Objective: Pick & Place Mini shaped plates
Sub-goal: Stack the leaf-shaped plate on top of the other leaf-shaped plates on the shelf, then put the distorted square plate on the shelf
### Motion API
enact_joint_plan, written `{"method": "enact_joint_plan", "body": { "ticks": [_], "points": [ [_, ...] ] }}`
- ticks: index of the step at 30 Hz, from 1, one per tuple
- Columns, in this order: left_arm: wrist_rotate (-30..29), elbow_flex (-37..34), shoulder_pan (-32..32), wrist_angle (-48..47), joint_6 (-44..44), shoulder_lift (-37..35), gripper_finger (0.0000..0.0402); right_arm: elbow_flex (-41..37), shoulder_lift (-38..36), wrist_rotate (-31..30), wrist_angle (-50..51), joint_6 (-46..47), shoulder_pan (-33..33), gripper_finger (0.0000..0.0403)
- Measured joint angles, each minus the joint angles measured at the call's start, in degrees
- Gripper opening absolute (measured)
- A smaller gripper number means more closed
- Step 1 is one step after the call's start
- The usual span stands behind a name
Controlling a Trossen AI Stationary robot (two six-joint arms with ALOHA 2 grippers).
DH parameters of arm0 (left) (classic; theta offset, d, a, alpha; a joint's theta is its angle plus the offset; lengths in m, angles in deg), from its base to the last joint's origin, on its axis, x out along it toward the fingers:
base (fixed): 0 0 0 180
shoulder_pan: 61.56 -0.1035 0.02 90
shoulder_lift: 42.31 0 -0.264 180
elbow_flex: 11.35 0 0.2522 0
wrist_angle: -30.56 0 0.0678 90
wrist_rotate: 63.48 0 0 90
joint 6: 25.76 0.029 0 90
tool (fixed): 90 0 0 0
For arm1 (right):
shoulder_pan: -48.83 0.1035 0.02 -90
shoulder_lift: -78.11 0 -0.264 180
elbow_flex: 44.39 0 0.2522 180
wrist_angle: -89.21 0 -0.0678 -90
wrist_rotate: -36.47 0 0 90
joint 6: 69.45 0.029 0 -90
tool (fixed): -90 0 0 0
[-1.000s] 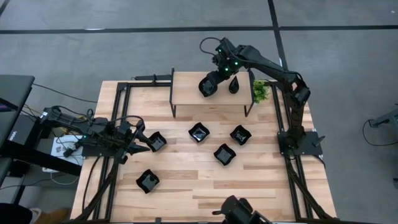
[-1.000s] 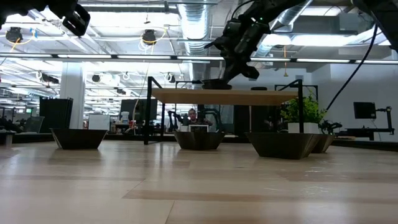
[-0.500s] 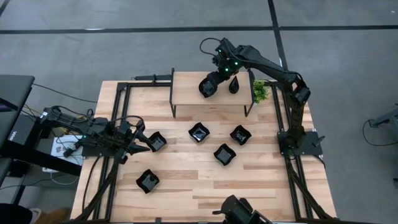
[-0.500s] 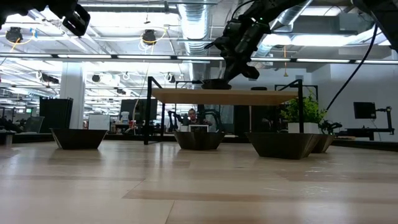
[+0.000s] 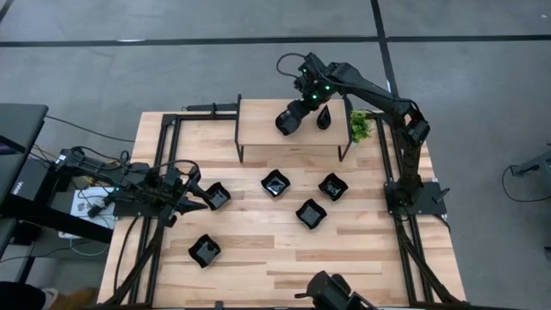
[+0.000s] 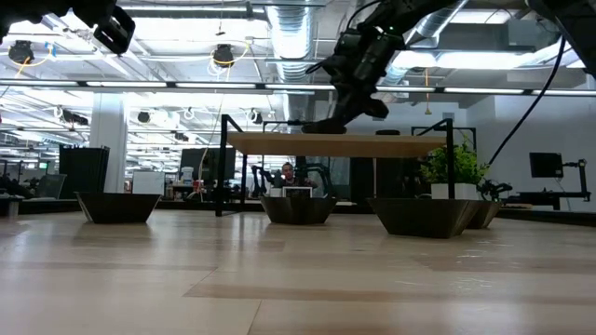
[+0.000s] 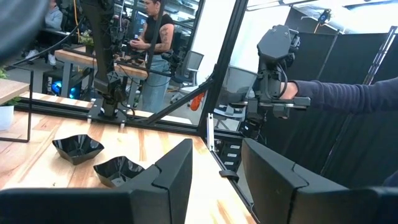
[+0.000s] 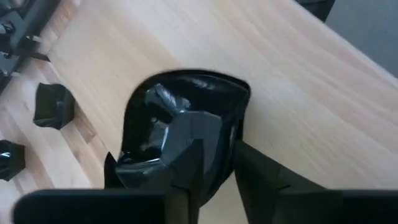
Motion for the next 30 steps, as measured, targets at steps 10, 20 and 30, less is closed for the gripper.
{"method": "enact_joint_plan", "body": {
  "ticks": [10, 20, 30],
  "points": [
    [0.0, 0.0, -0.2, 0.0, 0.1, 0.0, 0.0140, 0.1, -1.4, -3.6, 5.2, -2.3, -0.5, 0.0122],
    [0.0, 0.0, -0.2, 0.1, 0.1, 0.0, 0.0140, 2.5, -3.5, -5.6, 8.1, -3.5, 3.3, 0.0074],
    [0.0, 0.0, -0.2, 0.3, 0.1, 0.0, 0.0140, 3.0, -14.6, -2.9, 13.5, -4.5, 15.9, 0.0008]
  ]
}}
